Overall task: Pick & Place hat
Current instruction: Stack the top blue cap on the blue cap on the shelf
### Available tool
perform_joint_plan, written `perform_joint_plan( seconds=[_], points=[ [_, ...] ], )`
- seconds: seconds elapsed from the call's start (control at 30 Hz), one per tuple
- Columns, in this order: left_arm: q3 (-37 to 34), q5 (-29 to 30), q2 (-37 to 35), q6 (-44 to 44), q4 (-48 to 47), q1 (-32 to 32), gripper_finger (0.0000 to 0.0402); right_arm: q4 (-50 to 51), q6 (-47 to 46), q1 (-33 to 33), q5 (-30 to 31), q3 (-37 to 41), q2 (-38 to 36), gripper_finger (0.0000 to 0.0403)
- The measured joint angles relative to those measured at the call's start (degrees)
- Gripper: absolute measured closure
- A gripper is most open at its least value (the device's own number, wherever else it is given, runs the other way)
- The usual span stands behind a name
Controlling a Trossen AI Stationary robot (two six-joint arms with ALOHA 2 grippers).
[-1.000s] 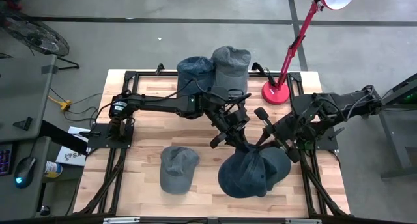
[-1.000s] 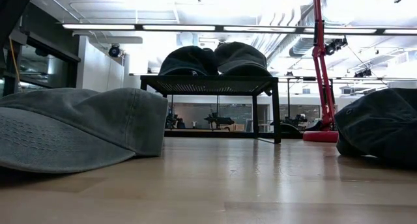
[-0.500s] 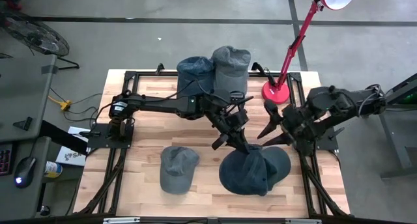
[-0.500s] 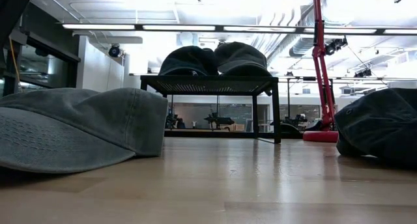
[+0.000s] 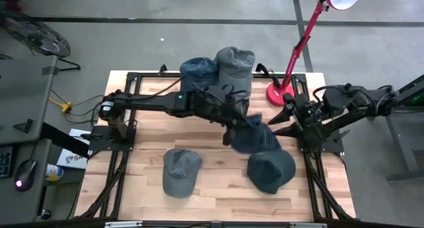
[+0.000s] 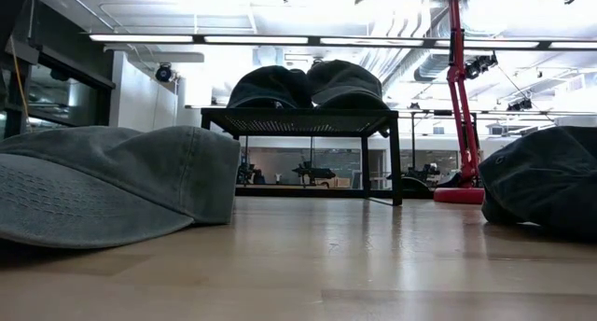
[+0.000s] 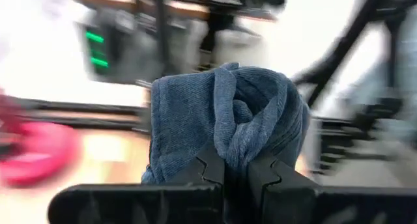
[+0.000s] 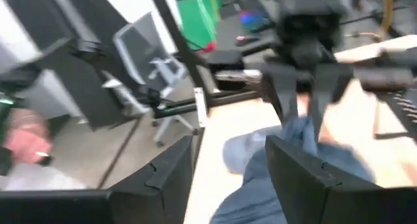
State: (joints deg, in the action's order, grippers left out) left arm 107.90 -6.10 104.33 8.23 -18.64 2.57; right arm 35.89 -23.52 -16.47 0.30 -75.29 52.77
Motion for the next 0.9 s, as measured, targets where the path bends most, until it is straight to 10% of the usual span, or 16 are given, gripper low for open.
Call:
perform_joint_plan(
  seconds=[0.57,0.9],
  points=[
    [0.05,58.8,-6.74,-23.3,1.73,9.55,0.0392,0.02,17.86,0.0,26.68,0.01,0.02,0.0203],
    [0.1,58.56,-9.76,-29.61,19.44,9.77,0.0392,-6.14,18.06,1.55,35.47,5.7,0.09,0.0186]
  ],
)
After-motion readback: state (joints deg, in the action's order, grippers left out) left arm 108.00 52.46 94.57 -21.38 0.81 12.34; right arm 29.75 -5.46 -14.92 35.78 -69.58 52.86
